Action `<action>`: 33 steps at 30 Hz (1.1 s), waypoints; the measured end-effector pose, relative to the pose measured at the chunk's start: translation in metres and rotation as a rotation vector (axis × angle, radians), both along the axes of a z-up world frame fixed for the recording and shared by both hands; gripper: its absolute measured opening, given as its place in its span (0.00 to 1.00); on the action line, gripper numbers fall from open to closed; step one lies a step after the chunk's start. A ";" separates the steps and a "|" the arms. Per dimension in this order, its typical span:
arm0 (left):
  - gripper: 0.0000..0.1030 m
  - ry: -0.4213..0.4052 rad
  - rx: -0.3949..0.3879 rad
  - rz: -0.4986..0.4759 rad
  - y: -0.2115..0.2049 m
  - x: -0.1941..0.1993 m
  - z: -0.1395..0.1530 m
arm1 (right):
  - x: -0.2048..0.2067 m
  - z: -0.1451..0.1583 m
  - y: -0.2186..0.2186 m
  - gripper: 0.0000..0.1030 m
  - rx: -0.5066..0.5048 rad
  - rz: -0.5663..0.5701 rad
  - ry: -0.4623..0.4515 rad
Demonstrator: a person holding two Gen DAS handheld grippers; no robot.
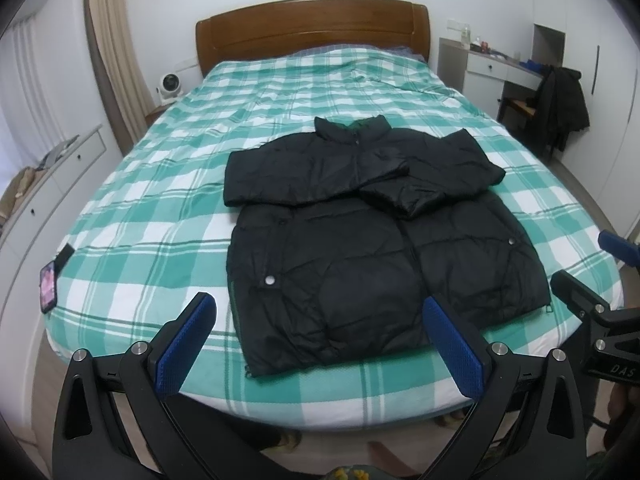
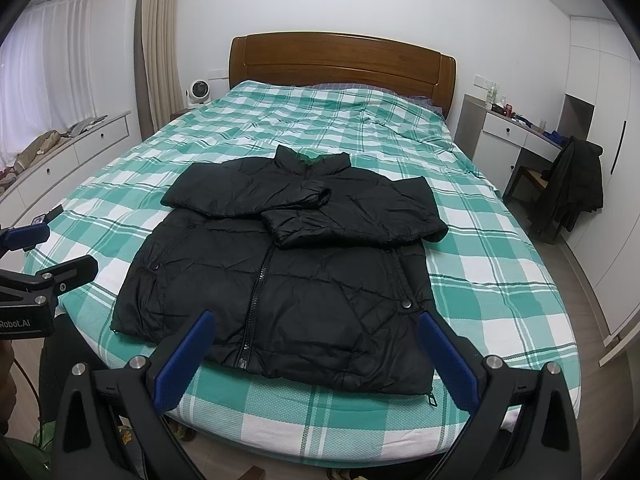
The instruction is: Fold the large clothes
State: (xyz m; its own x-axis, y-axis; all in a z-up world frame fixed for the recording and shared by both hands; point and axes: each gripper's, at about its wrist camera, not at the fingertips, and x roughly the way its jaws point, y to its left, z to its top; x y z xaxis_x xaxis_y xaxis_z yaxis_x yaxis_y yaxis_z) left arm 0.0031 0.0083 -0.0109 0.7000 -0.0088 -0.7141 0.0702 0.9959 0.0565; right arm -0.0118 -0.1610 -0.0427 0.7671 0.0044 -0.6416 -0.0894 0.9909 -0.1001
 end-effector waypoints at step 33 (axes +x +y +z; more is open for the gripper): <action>1.00 0.011 0.000 0.001 -0.002 -0.002 -0.001 | -0.001 -0.003 0.002 1.00 -0.006 0.004 0.011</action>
State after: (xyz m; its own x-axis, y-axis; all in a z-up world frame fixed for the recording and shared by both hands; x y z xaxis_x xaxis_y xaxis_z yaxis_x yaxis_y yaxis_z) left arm 0.0015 0.0062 -0.0120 0.6924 -0.0088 -0.7215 0.0702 0.9960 0.0552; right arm -0.0126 -0.1592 -0.0459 0.7603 0.0036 -0.6496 -0.0950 0.9899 -0.1056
